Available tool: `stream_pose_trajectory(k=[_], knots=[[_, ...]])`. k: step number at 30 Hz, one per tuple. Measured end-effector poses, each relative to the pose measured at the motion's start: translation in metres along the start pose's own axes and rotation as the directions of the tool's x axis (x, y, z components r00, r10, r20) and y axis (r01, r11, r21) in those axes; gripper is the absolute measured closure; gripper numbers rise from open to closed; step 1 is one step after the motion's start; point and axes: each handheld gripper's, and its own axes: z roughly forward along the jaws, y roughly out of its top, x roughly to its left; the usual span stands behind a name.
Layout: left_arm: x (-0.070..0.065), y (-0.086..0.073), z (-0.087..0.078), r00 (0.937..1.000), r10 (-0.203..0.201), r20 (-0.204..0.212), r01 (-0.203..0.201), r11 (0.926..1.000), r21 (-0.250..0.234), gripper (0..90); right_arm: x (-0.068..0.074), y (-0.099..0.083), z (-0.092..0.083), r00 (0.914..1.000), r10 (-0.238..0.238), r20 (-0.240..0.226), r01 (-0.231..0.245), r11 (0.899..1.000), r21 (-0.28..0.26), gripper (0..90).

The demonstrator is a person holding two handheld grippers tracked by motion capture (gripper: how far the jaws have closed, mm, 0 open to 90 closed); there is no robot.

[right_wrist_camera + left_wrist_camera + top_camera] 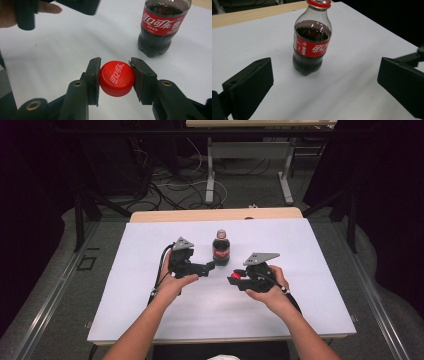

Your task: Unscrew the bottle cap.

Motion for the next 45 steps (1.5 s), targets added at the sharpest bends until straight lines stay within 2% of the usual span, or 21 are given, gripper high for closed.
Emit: stream_pose_trajectory(k=[2,8,12,13,15,16,17,20,23,26,28,29,30,32,34,38,39,44,45], knots=[[0.001,-0.005,-0.007,0.9999,-0.014,-0.011,0.014,0.9998,-0.011,0.4,0.001,0.001,0.003,1.0,-0.006,-0.001,0.006,1.0,0.002,60.9],[0.007,-0.022,-0.026,0.999,-0.019,-0.04,0.019,0.9998,-0.009,0.4,0.003,0.002,0.011,0.9999,-0.014,-0.008,0.014,1.0,0.011,60.9],[0.011,-0.031,-0.034,0.9973,-0.004,-0.073,0.004,1.0,0.004,0.5,0.005,0.002,0.017,0.9998,-0.01,-0.015,0.01,1.0,0.023,60.9],[0.012,-0.033,-0.037,0.9972,-0.005,-0.075,0.006,0.9999,0.011,0.5,0.004,0.002,0.018,0.9997,-0.022,-0.013,0.022,0.999,0.023,60.9],[0.014,-0.036,-0.041,0.9962,-0.009,-0.087,0.009,1.0,0.003,0.4,0.005,0.002,0.021,0.9998,-0.016,-0.015,0.016,1.0,0.024,60.9],[0.014,-0.038,-0.043,0.9958,-0.023,-0.089,0.022,0.9997,-0.011,0.5,0.004,0.003,0.022,0.9996,-0.015,-0.023,0.016,0.999,0.044,60.9],[0.016,-0.04,-0.045,0.9957,-0.026,-0.089,0.025,0.9996,-0.011,0.5,0.004,0.002,0.025,0.9997,-0.011,-0.02,0.012,0.999,0.03,60.9],[0.019,-0.045,-0.05,0.994,-0.037,-0.103,0.036,0.9993,-0.01,0.5,0.004,0.002,0.032,0.9996,-0.013,-0.026,0.014,0.999,0.033,60.9],[0.023,-0.051,-0.051,0.9915,-0.052,-0.12,0.051,0.9986,-0.015,0.5,0.004,0.0,0.039,0.9992,-0.017,-0.037,0.019,0.998,0.056,60.9],[0.027,-0.054,-0.053,0.9902,-0.079,-0.116,0.079,0.9969,-0.006,0.5,0.004,-0.005,0.048,0.9986,-0.035,-0.04,0.038,0.997,0.067,60.9],[0.028,-0.055,-0.052,0.9887,-0.089,-0.121,0.088,0.996,-0.015,0.4,0.005,-0.008,0.052,0.9984,-0.029,-0.049,0.033,0.996,0.077,60.9],[0.029,-0.055,-0.052,0.9891,-0.087,-0.119,0.087,0.9962,-0.007,0.4,0.006,-0.01,0.055,0.9982,-0.031,-0.051,0.035,0.997,0.071,60.9],[0.03,-0.056,-0.051,0.9885,-0.091,-0.121,0.09,0.9959,-0.011,0.5,0.006,-0.011,0.056,0.998,-0.026,-0.057,0.031,0.995,0.093,60.9],[0.03,-0.057,-0.051,0.9885,-0.091,-0.121,0.09,0.9959,-0.006,0.5,0.007,-0.015,0.062,0.9975,-0.049,-0.051,0.054,0.993,0.103,61.0],[0.031,-0.057,-0.051,0.9891,-0.09,-0.117,0.091,0.9958,0.0,0.5,0.011,-0.021,0.066,0.9979,-0.048,-0.043,0.052,0.992,0.112,60.9],[0.031,-0.058,-0.051,0.9877,-0.099,-0.12,0.099,0.9951,-0.01,0.5,0.013,-0.028,0.072,0.9965,-0.071,-0.043,0.076,0.989,0.125,61.0],[0.031,-0.058,-0.05,0.9874,-0.105,-0.119,0.104,0.9945,-0.011,0.5,0.015,-0.03,0.073,0.9978,-0.056,-0.035,0.06,0.991,0.118,60.9],[0.032,-0.058,-0.051,0.9872,-0.108,-0.117,0.108,0.9941,-0.005,0.5,0.014,-0.033,0.076,0.9966,-0.075,-0.034,0.079,0.988,0.134,60.9],[0.032,-0.058,-0.051,0.9878,-0.101,-0.118,0.102,0.9948,-0.002,0.5,0.016,-0.035,0.076,0.9979,-0.059,-0.026,0.062,0.99,0.129,60.9]])
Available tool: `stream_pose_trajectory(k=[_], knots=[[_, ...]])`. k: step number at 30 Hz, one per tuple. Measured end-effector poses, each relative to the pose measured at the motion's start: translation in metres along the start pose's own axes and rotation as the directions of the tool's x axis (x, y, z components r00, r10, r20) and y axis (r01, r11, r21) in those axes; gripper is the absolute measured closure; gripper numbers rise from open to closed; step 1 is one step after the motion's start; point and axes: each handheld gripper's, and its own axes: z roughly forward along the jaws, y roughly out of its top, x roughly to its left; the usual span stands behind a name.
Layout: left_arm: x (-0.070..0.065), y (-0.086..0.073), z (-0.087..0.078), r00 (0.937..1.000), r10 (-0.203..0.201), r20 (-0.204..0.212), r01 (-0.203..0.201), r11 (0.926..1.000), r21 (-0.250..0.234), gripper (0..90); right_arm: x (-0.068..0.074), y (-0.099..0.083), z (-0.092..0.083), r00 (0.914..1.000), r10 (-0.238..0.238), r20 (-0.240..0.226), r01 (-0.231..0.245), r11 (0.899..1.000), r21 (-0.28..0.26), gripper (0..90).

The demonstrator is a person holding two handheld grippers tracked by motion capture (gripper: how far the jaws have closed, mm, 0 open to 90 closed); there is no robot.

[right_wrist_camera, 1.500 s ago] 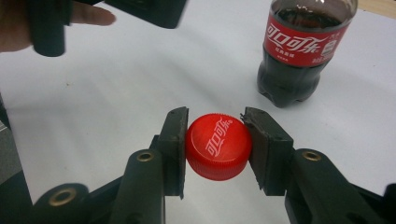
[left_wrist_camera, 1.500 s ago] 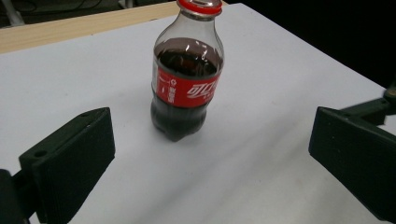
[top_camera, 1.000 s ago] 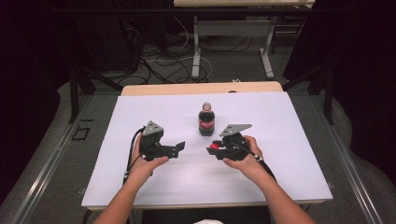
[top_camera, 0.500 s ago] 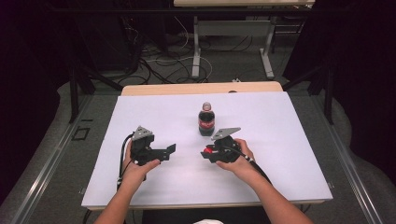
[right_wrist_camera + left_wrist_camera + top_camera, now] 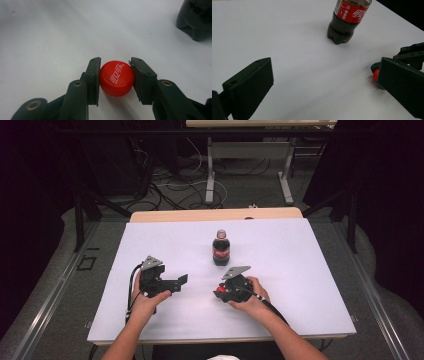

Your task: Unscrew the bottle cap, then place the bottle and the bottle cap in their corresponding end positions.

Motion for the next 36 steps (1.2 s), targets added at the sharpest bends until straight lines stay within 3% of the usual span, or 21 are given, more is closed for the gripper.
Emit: stream_pose_trajectory(k=[7,12,23,26,27,29,36], knots=[[0.001,-0.001,0.002,0.9999,-0.011,-0.004,0.011,0.9999,-0.002,0.5,0.0,-0.005,0.003,1.0,0.005,0.002,-0.005,1.0,0.004,60.8],[0.001,-0.002,0.003,0.9999,-0.013,-0.004,0.013,0.9999,0.003,0.5,-0.002,-0.006,0.005,0.9997,-0.025,0.0,0.025,1.0,-0.001,60.2],[0.002,-0.003,0.005,0.9999,-0.014,-0.009,0.014,0.9999,0.006,0.5,-0.002,-0.006,0.003,0.9999,-0.004,-0.013,0.004,1.0,-0.001,49.6],[0.003,-0.004,0.005,0.9998,-0.019,-0.011,0.019,0.9998,0.011,0.5,-0.003,-0.004,0.0,0.9998,0.001,-0.019,-0.002,1.0,-0.019,45.0],[0.003,-0.004,0.005,0.9997,-0.02,-0.012,0.02,0.9997,0.011,0.5,-0.003,-0.002,-0.003,0.9997,0.001,-0.024,-0.001,1.0,-0.004,43.2],[0.004,-0.004,0.005,0.9997,-0.021,-0.014,0.021,0.9997,0.011,0.5,-0.003,0.0,-0.007,0.9993,-0.021,-0.03,0.02,0.999,-0.038,40.8],[0.006,-0.004,0.004,0.9992,-0.027,-0.029,0.027,0.9996,0.008,0.5,-0.009,0.007,-0.031,0.999,-0.002,-0.044,-0.002,0.997,-0.074,33.4]])
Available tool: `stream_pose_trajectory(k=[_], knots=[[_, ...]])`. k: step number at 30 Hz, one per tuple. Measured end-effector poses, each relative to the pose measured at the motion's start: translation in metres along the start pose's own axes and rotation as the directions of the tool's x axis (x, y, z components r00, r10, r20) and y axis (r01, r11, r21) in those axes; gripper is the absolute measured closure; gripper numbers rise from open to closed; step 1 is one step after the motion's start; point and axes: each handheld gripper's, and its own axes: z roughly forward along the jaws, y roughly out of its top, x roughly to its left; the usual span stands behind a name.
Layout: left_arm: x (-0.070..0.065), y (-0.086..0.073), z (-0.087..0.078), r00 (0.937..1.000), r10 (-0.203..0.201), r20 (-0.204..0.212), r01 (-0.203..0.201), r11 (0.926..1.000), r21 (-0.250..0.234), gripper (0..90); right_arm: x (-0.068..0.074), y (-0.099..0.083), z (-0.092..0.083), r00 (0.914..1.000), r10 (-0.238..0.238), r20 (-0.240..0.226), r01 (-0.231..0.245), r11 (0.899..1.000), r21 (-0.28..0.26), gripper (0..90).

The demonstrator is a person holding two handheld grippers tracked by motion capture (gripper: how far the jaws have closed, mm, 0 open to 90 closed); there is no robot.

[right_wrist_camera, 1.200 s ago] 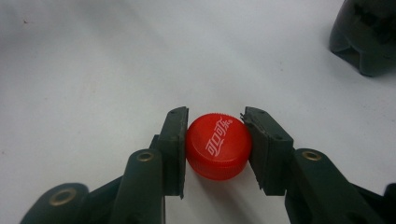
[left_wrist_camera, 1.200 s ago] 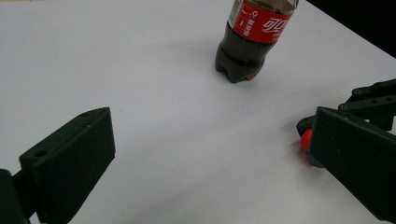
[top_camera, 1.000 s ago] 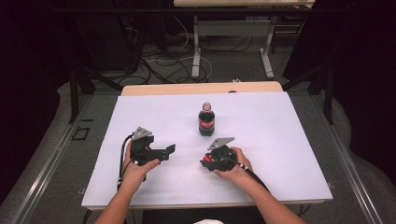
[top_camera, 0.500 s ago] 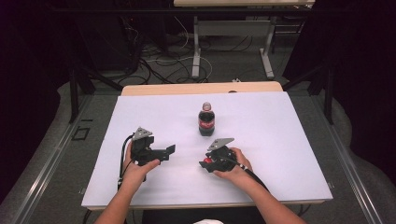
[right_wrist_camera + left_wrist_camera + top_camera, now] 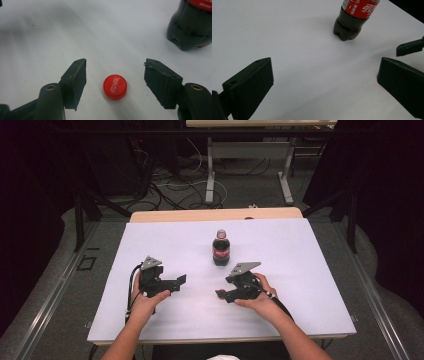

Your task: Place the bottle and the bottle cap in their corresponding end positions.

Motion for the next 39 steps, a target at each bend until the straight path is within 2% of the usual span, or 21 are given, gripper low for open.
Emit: stream_pose_trajectory(k=[4,6,11,15,19,21,22,24,27,28,29,30,31,32,33,34,37,39], knots=[[0.003,0.0,-0.001,0.9999,0.008,-0.007,-0.008,1.0,0.005,0.5,-0.004,0.0,-0.015,0.9981,0.055,0.026,-0.055,0.998,-0.009,32.1],[0.003,0.0,-0.001,0.9999,-0.002,-0.01,0.002,1.0,0.005,0.5,-0.006,0.0,-0.023,0.9969,0.062,0.049,-0.062,0.998,-0.008,27.5],[0.004,0.001,-0.002,0.9997,0.011,-0.023,-0.011,0.9999,0.009,0.5,-0.015,-0.005,-0.039,0.99,0.07,0.123,-0.067,0.997,-0.033,16.1],[0.005,0.001,-0.003,0.9995,0.009,-0.029,-0.009,1.0,0.001,0.5,-0.028,-0.012,-0.052,0.9773,0.12,0.174,-0.11,0.992,-0.068,14.6],[0.007,0.001,-0.004,0.9987,0.017,-0.047,-0.017,0.9998,0.009,0.5,-0.045,-0.025,-0.064,0.9616,0.143,0.234,-0.122,0.987,-0.102,10.5],[0.009,0.001,-0.004,0.999,0.004,-0.045,-0.004,1.0,0.006,0.5,-0.052,-0.031,-0.071,0.951,0.172,0.257,-0.146,0.982,-0.117,9.5],[0.009,0.001,-0.004,0.9986,0.002,-0.052,-0.002,1.0,-0.006,0.5,-0.056,-0.033,-0.074,0.943,0.197,0.268,-0.169,0.978,-0.126,8.2],[0.012,0.001,-0.006,0.9987,0.011,-0.049,-0.011,0.9998,0.015,0.5,-0.064,-0.038,-0.08,0.9313,0.23,0.283,-0.197,0.971,-0.139,4.6],[0.015,0.001,-0.006,0.9987,0.005,-0.05,-0.004,0.9998,0.02,0.5,-0.075,-0.043,-0.088,0.9158,0.261,0.306,-0.226,0.963,-0.143,1.4],[0.015,0.0,-0.005,0.9981,-0.011,-0.06,0.011,0.9999,0.004,0.5,-0.079,-0.045,-0.091,0.9081,0.269,0.321,-0.234,0.961,-0.145,1.0],[0.016,0.0,-0.006,0.9983,-0.006,-0.058,0.006,0.9999,0.011,0.5,-0.082,-0.047,-0.093,0.9034,0.276,0.328,-0.24,0.96,-0.148,0.8],[0.017,0.0,-0.005,0.9978,-0.012,-0.066,0.012,0.9999,-0.003,0.5,-0.085,-0.048,-0.096,0.8974,0.284,0.337,-0.249,0.958,-0.145,0.2],[0.019,0.0,-0.006,0.998,-0.007,-0.063,0.008,0.9999,0.014,0.5,-0.087,-0.05,-0.098,0.89,0.296,0.346,-0.262,0.954,-0.144,0.0],[0.019,0.0,-0.006,0.9976,-0.013,-0.069,0.014,0.9999,0.004,0.5,-0.089,-0.052,-0.1,0.8804,0.309,0.359,-0.274,0.951,-0.146,0.0],[0.021,0.0,-0.007,0.9977,-0.012,-0.067,0.013,0.9998,0.018,0.5,-0.092,-0.054,-0.102,0.8719,0.315,0.375,-0.282,0.949,-0.143,0.0],[0.021,0.0,-0.005,0.9972,-0.023,-0.072,0.023,0.9997,0.0,0.5,-0.094,-0.056,-0.104,0.862,0.322,0.392,-0.287,0.947,-0.145,0.0],[0.024,-0.001,-0.005,0.9963,-0.027,-0.081,0.027,0.9996,0.006,0.5,-0.101,-0.061,-0.11,0.844,0.346,0.41,-0.317,0.938,-0.139,0.0],[0.026,-0.001,-0.005,0.9957,-0.038,-0.085,0.039,0.9991,0.016,0.5,-0.106,-0.065,-0.113,0.8268,0.363,0.429,-0.341,0.931,-0.13,0.0]])
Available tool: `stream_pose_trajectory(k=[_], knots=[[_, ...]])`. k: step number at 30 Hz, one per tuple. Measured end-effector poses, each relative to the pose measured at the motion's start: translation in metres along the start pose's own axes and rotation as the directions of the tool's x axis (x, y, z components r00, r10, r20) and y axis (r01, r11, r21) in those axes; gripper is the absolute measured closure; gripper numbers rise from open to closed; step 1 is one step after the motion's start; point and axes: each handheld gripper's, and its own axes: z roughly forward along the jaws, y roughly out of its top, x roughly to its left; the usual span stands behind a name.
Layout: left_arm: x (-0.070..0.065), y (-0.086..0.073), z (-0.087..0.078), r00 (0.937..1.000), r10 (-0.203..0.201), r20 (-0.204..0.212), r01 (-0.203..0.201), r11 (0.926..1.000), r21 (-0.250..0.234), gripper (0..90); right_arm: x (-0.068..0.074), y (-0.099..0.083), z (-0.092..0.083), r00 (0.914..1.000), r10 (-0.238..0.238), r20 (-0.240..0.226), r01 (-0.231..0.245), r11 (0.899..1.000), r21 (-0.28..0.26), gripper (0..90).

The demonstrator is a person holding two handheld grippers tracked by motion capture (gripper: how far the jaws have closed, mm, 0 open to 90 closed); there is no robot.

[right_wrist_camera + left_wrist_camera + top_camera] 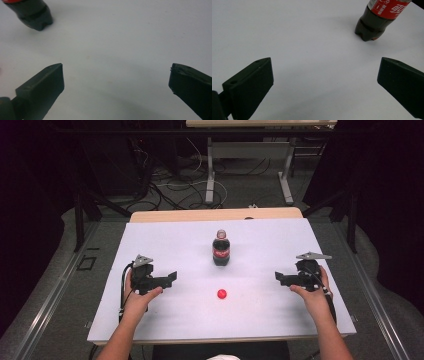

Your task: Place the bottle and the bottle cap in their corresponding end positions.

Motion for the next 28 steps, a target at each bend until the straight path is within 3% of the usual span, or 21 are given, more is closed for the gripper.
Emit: stream_pose_trajectory(k=[3,8,17,28], knots=[[0.004,-0.001,0.001,0.9999,-0.01,-0.009,0.01,0.9999,0.007,0.5,-0.009,-0.004,-0.001,0.9989,0.02,0.043,-0.022,0.999,0.045,0.0],[0.01,-0.002,0.003,0.9993,-0.014,-0.035,0.016,0.9985,0.053,0.5,-0.018,-0.008,-0.002,0.9952,0.063,0.075,-0.069,0.993,0.093,0.0],[0.023,-0.005,0.006,0.9954,-0.057,-0.077,0.064,0.9941,0.088,0.5,-0.021,-0.012,0.001,0.9917,0.031,0.125,-0.047,0.991,0.124,0.0],[0.034,-0.007,0.006,0.992,-0.091,-0.088,0.099,0.9908,0.092,0.5,-0.02,-0.013,0.002,0.9923,0.015,0.123,-0.031,0.99,0.134,0.0]])
